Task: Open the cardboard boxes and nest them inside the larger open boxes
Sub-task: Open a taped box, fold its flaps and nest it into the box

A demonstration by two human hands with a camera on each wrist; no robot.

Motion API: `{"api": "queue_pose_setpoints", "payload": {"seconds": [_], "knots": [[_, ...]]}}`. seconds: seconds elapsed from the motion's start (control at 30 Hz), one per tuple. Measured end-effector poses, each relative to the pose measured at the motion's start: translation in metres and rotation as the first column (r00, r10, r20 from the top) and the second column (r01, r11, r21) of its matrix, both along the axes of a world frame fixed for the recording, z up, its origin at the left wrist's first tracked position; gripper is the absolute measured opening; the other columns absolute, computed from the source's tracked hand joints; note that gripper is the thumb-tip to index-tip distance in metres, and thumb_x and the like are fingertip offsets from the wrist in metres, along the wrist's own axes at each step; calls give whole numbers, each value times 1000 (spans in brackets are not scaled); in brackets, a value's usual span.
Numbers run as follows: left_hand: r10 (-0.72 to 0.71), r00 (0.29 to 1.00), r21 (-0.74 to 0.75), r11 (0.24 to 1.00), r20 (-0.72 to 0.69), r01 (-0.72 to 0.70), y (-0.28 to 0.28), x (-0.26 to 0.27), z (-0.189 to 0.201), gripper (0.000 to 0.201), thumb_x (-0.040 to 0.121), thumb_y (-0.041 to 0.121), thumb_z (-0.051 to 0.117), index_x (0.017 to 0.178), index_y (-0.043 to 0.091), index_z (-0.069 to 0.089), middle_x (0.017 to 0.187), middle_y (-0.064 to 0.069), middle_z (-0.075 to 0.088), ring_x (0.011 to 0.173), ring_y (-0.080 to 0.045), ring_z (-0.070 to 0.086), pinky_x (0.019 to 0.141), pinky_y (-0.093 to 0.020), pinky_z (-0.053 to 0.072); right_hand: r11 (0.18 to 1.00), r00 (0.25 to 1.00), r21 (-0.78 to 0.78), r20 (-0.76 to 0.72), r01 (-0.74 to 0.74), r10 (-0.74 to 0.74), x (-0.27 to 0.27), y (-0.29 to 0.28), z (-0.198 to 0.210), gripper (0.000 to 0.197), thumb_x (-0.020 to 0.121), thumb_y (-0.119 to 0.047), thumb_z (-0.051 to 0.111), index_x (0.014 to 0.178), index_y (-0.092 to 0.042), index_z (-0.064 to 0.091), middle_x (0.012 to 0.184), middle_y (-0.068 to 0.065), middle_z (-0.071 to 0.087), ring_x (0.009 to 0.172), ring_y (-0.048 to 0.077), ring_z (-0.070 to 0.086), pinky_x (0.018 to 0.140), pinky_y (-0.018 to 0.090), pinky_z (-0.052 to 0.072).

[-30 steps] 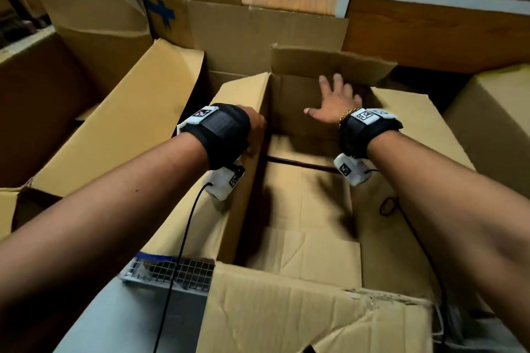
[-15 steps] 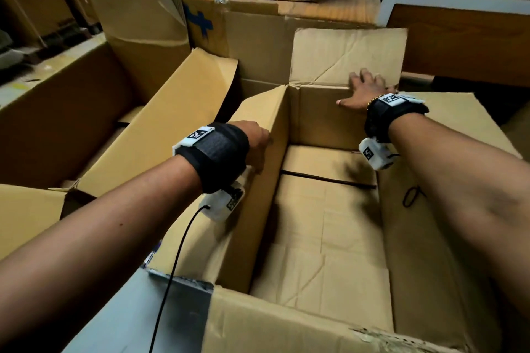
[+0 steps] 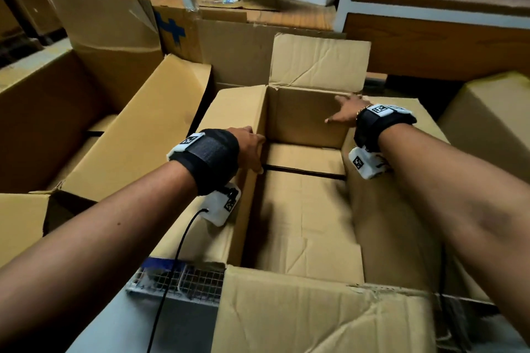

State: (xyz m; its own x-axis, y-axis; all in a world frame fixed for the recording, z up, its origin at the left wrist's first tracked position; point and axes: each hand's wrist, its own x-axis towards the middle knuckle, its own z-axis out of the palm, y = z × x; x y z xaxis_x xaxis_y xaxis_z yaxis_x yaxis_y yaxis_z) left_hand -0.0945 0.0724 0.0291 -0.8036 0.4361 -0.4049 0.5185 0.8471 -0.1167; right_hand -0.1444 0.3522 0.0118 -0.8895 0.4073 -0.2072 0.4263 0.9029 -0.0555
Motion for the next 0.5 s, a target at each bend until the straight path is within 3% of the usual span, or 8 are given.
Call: {"api": "queue_pose_setpoints", "payload": {"seconds": [0.1, 0.23, 0.3, 0.4, 0.43, 0.5], "knots": [[24, 1000, -12, 1000, -6, -25, -8, 19, 4, 94, 79, 56, 68, 155, 29, 19, 156, -9, 27, 138, -31, 37, 109, -45, 40, 999, 997, -24, 72, 36, -34, 47, 2, 10, 83, 91, -42, 65, 156, -14, 23, 161, 13, 24, 145, 32, 28, 114, 38, 27], [25, 1000, -51, 998, -15, -26, -20, 49, 1, 94, 81, 60, 66, 155, 26, 20, 150, -12, 35, 134, -34, 41, 104, -44, 43, 991, 982, -28, 145, 128, -122, 113, 5, 22, 79, 85, -35, 73, 152, -19, 34, 152, 11, 40, 136, 33, 41, 109, 43, 36], [13, 999, -72, 997, -31, -15, -25, 65, 1, 92, 84, 58, 64, 155, 23, 18, 149, -13, 37, 133, -33, 41, 100, -41, 42, 990, 975, -40, 178, 138, -129, 141, 3, 28, 74, 84, -32, 75, 148, -17, 39, 144, 13, 47, 127, 33, 49, 98, 41, 44], [-12, 999, -84, 996, -39, 8, -33, 91, 6, 82, 89, 53, 61, 153, 17, 25, 146, -13, 42, 132, -31, 43, 97, -36, 41, 993, 966, -40, 240, 113, -100, 186, -4, 29, 49, 87, -29, 72, 128, -14, 50, 118, 13, 57, 101, 30, 56, 68, 31, 45], [-15, 999, -82, 997, -40, 12, -36, 101, 6, 80, 90, 51, 60, 152, 16, 26, 146, -13, 42, 132, -30, 43, 97, -36, 41, 993, 964, -38, 248, 108, -95, 204, -7, 27, 44, 86, -30, 73, 122, -14, 52, 111, 12, 58, 94, 28, 56, 63, 29, 44], [-10, 999, -77, 997, -44, 6, -40, 114, 8, 79, 91, 49, 60, 153, 15, 25, 146, -14, 44, 132, -30, 44, 97, -36, 41, 996, 966, -17, 244, 87, -80, 226, -10, 24, 46, 83, -34, 75, 117, -14, 53, 107, 11, 62, 92, 27, 58, 69, 31, 47]]}}
